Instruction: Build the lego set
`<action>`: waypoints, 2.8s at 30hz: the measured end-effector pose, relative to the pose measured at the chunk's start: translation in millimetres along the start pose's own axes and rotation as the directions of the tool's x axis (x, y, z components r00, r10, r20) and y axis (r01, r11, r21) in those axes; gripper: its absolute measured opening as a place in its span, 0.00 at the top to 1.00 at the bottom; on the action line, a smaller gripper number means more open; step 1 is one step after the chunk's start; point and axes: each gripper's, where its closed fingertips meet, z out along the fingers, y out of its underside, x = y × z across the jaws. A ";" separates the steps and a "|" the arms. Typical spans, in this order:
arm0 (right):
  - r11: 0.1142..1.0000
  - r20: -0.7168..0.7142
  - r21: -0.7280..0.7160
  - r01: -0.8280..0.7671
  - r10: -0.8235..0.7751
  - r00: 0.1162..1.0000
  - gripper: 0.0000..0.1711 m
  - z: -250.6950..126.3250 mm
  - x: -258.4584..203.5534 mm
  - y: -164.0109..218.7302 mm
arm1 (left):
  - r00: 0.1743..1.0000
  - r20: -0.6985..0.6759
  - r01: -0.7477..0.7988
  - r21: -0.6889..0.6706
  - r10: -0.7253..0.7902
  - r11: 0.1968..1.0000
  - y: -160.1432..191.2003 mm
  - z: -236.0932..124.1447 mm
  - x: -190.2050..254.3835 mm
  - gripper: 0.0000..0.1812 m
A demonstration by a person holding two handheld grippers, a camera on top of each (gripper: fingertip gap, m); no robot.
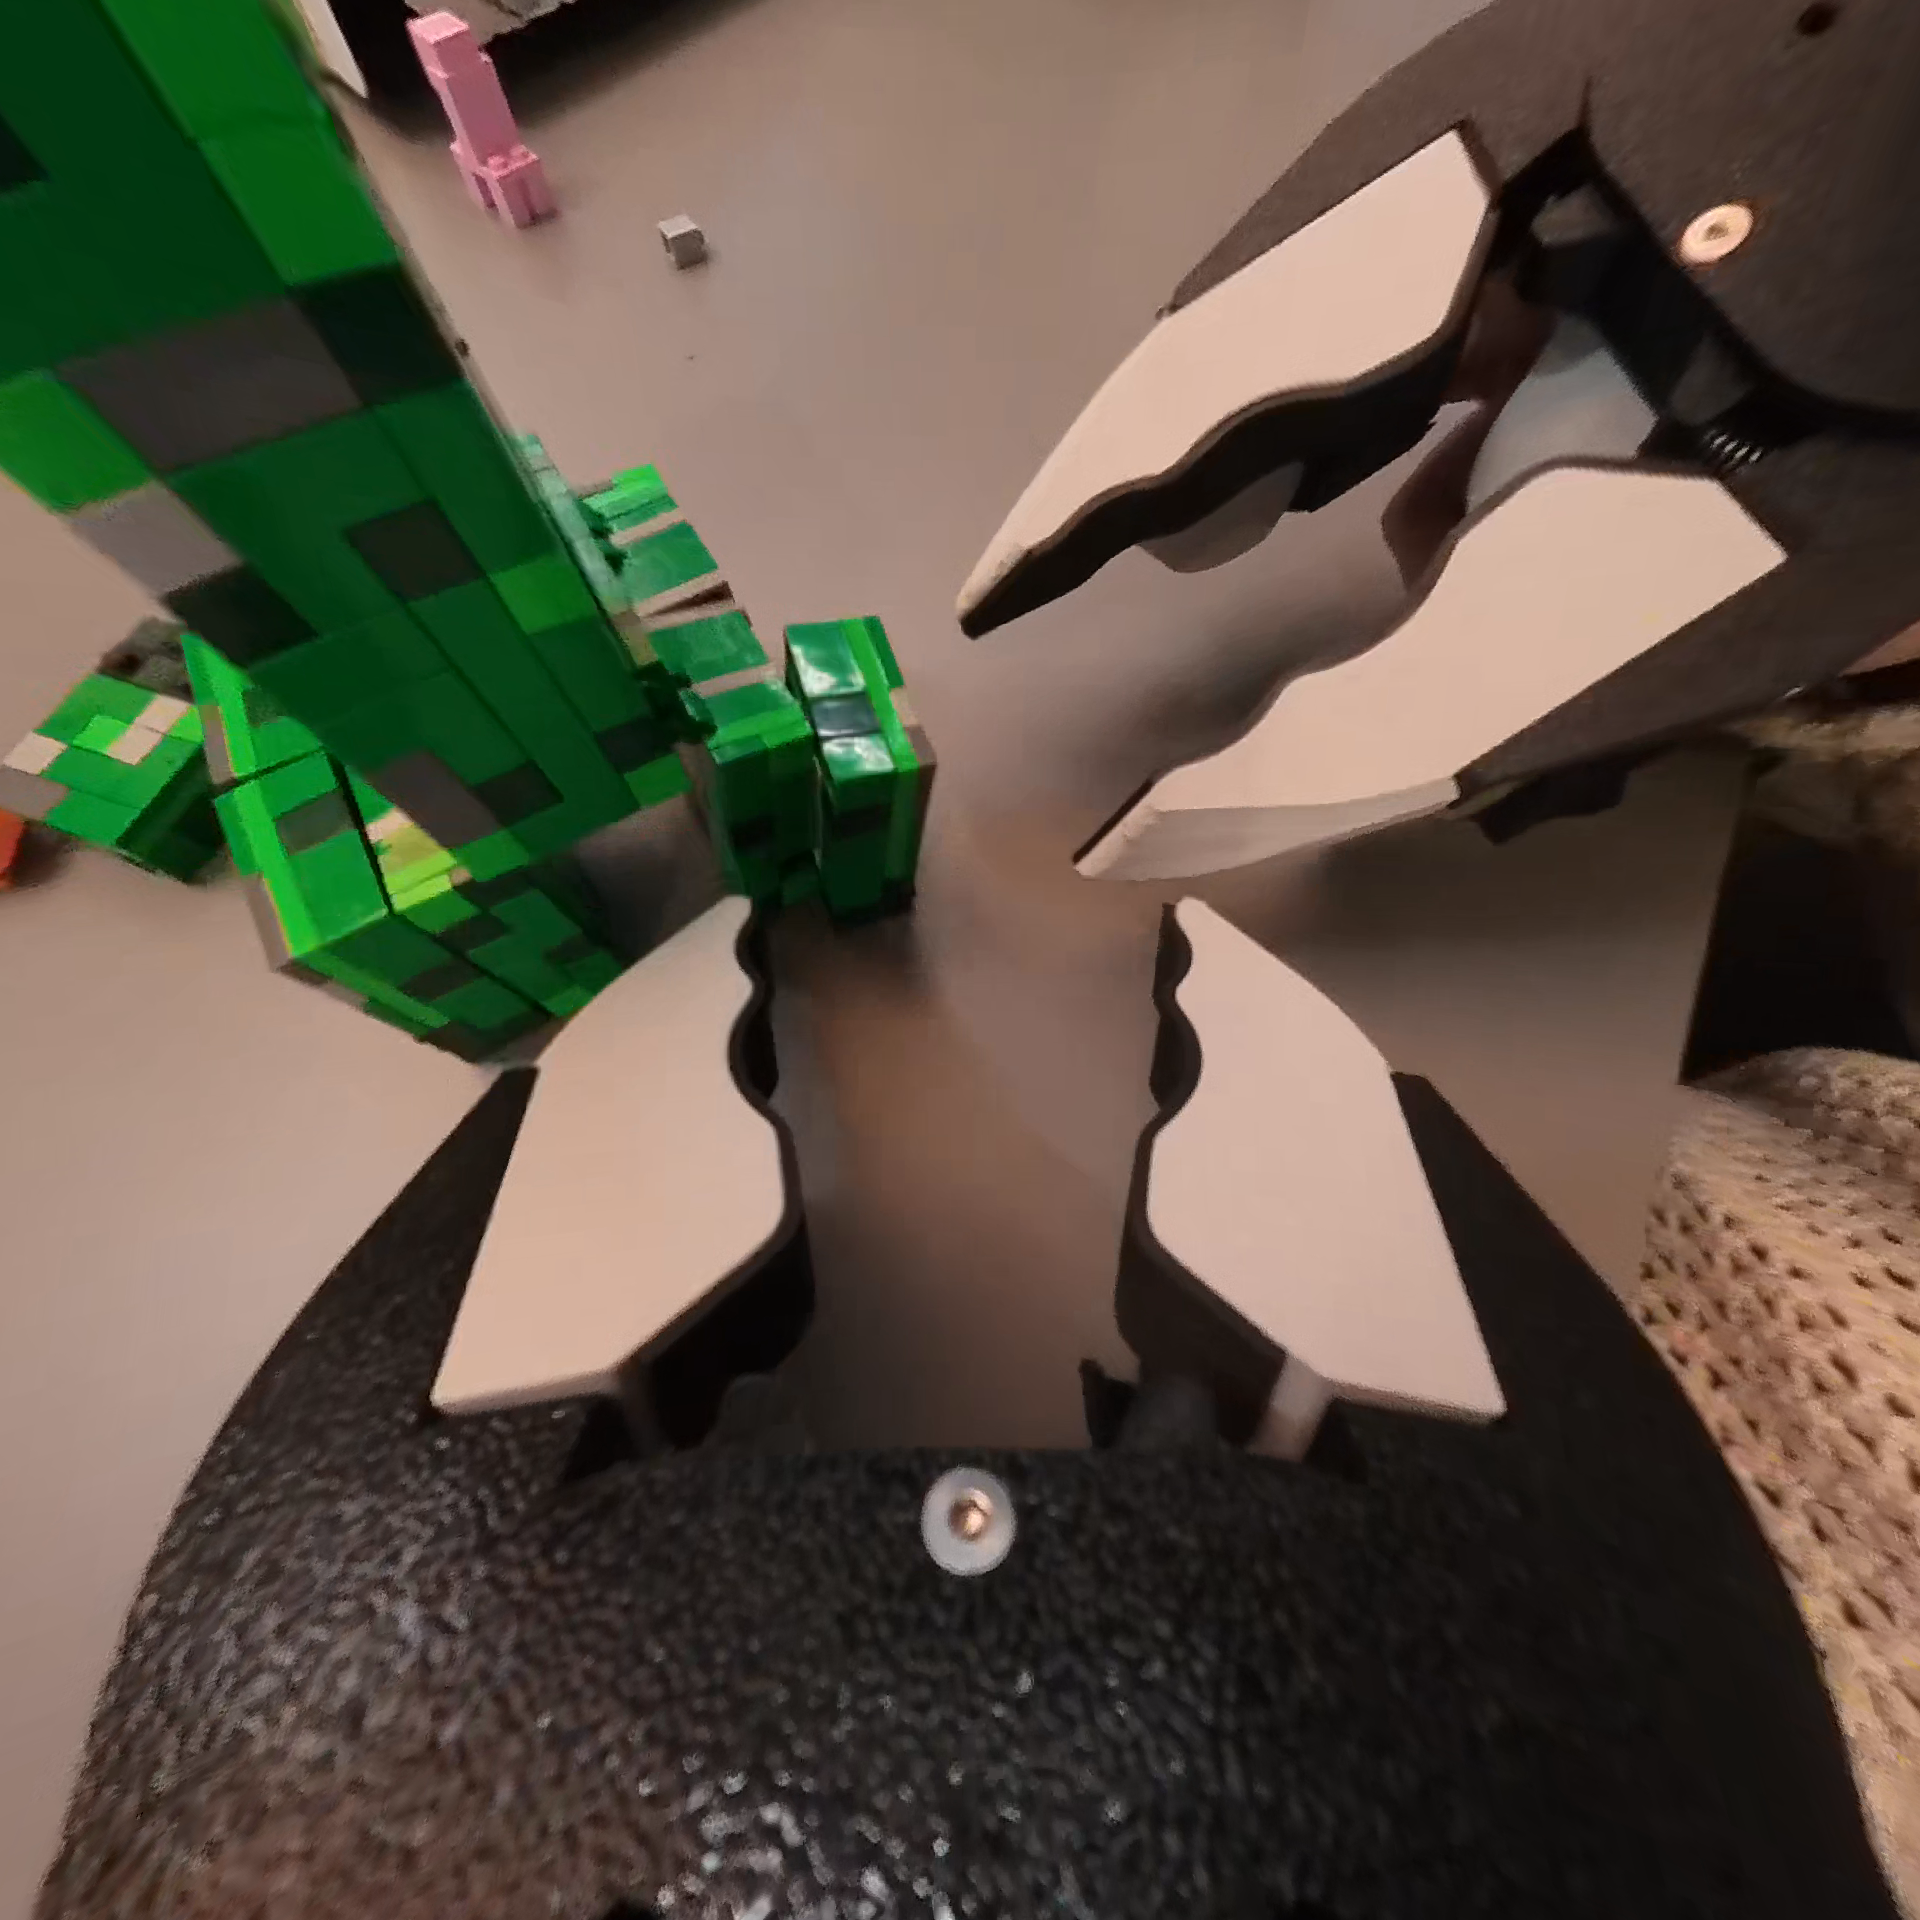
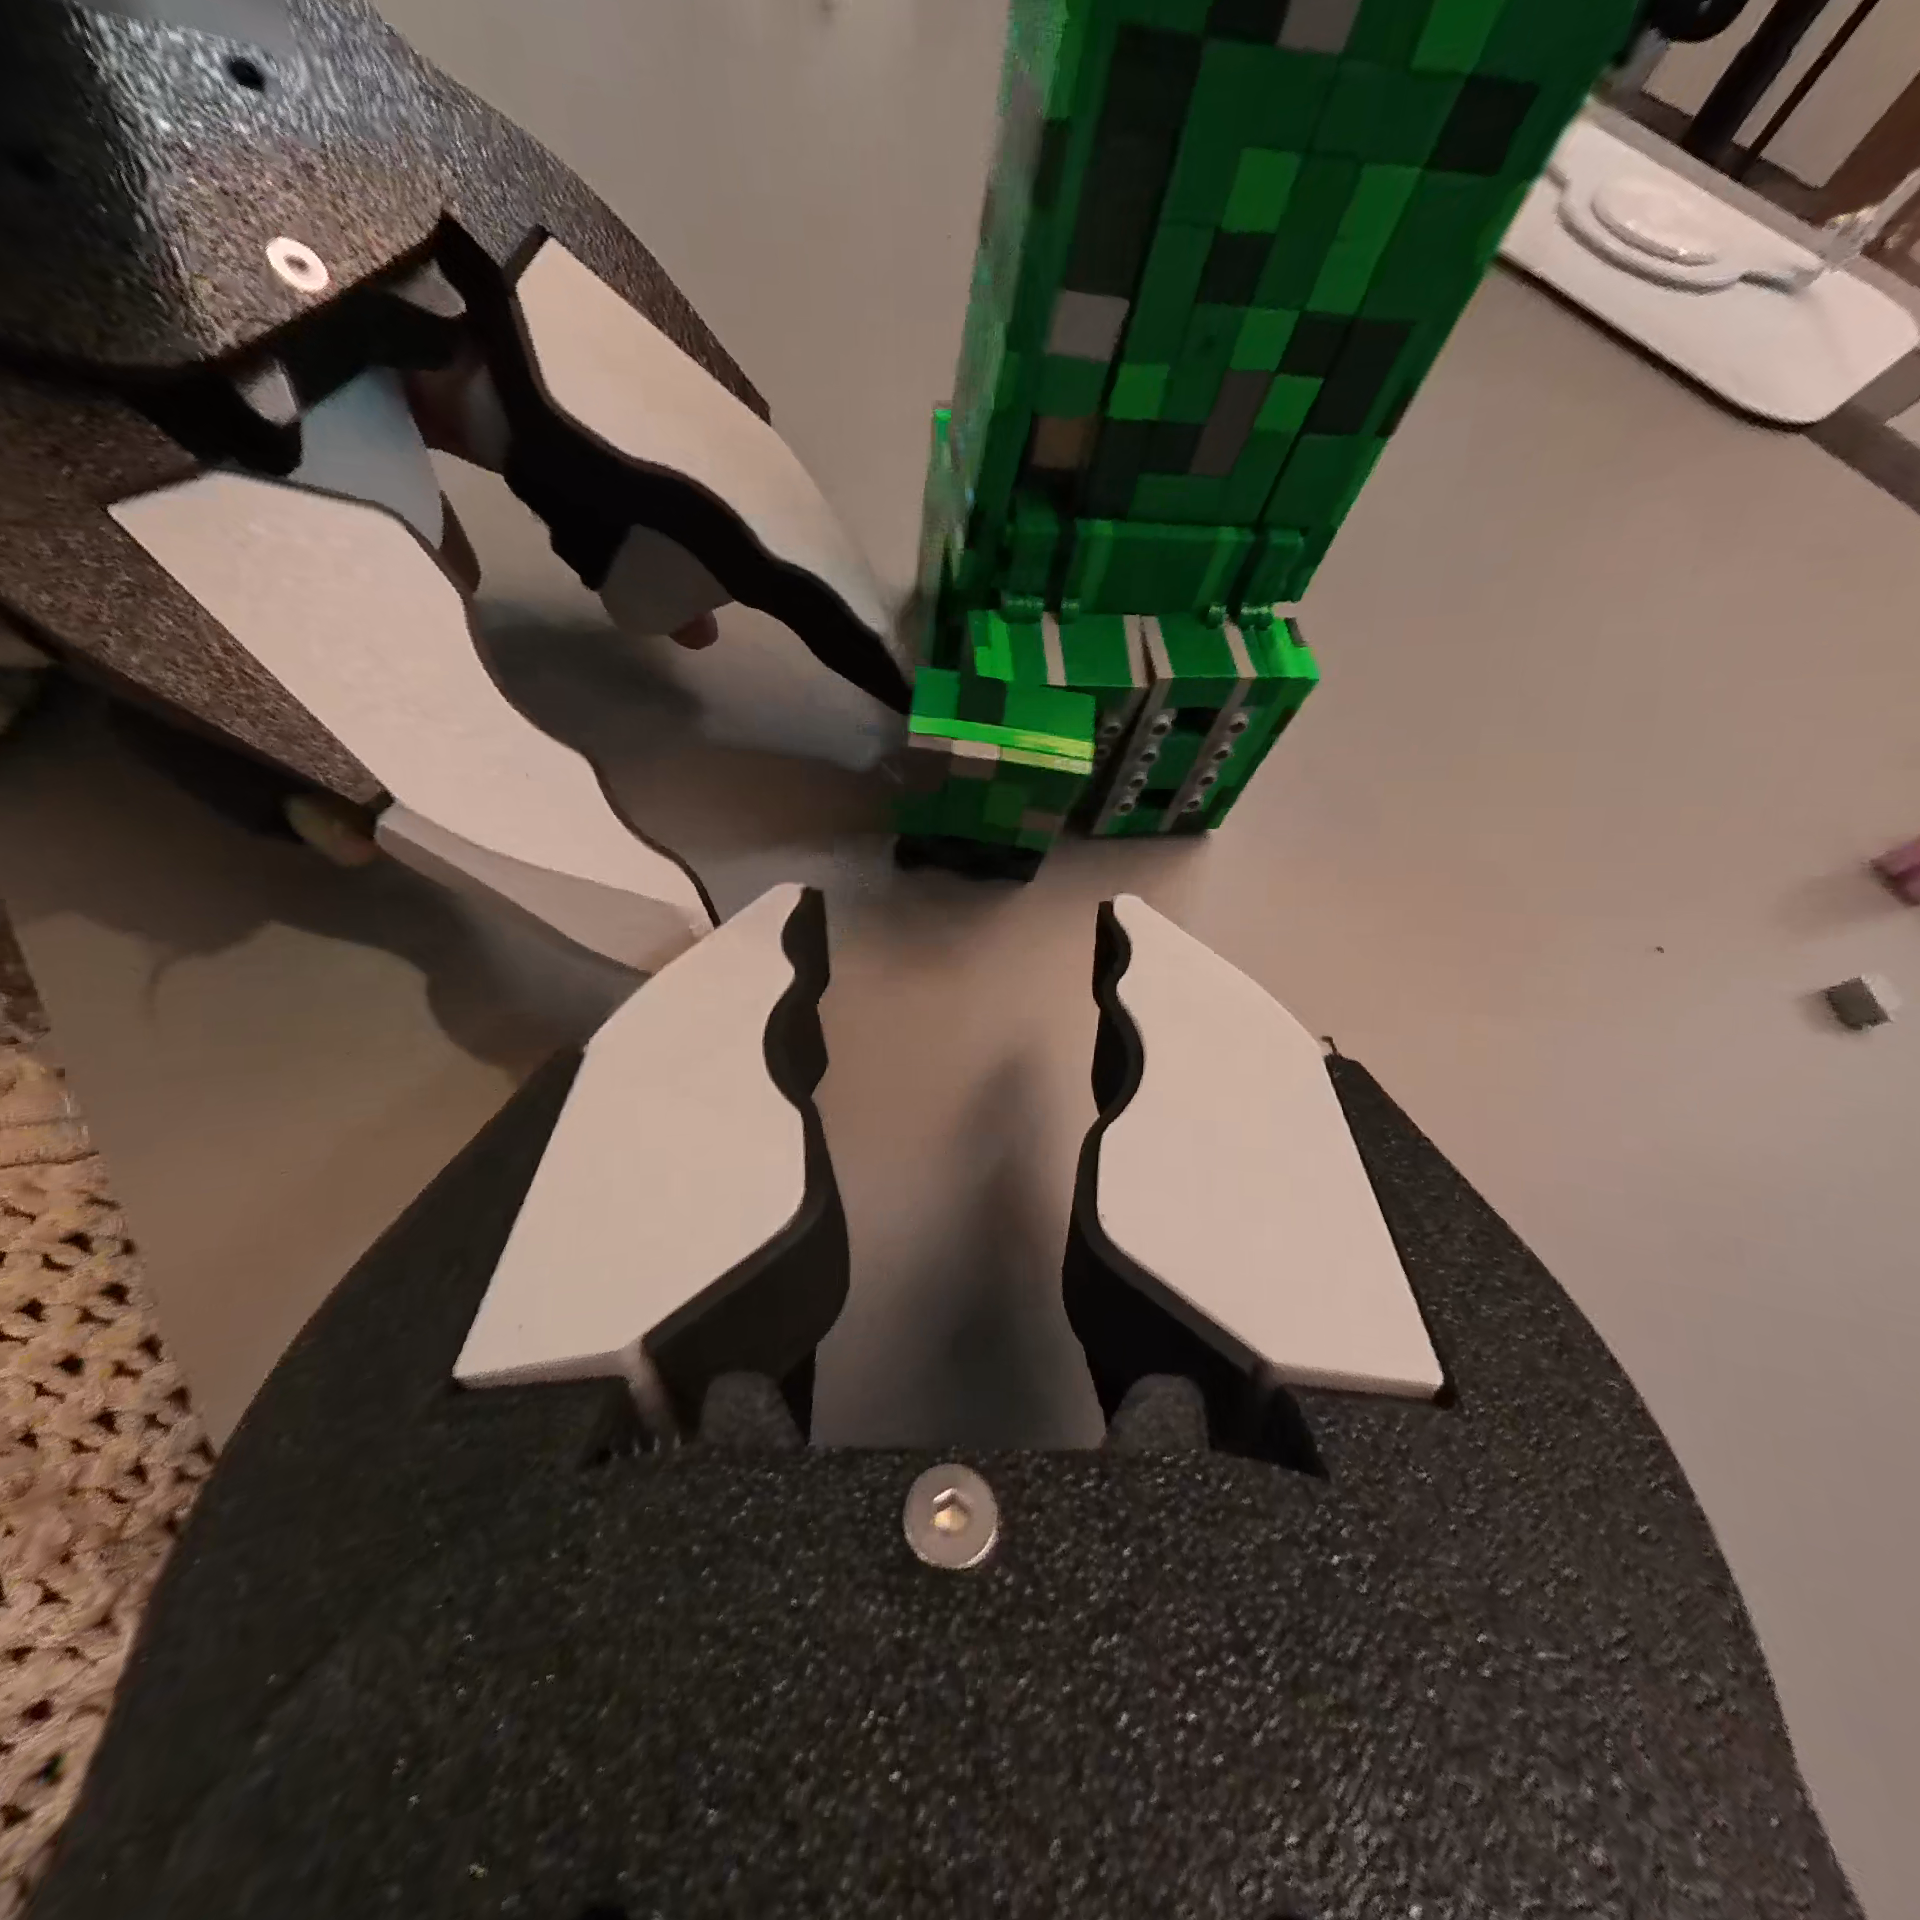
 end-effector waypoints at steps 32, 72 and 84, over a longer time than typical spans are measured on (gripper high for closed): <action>0.997 -0.092 -0.053 -0.055 0.050 0.994 0.71 41.9 -4.3 -18.4 | 0.999 -0.022 -0.023 0.058 0.024 0.998 11.9 -33.2 -3.0 0.59; 0.987 0.116 -0.047 0.152 -0.146 0.983 0.69 -16.4 43.5 -20.3 | 0.994 -0.105 -0.022 0.011 0.023 1.000 16.0 -29.5 -16.4 0.62; 0.997 0.134 -0.074 0.007 0.003 0.991 0.64 25.7 37.6 -43.2 | 1.000 -0.001 -0.002 -0.049 0.001 0.999 8.5 -0.3 -10.2 0.51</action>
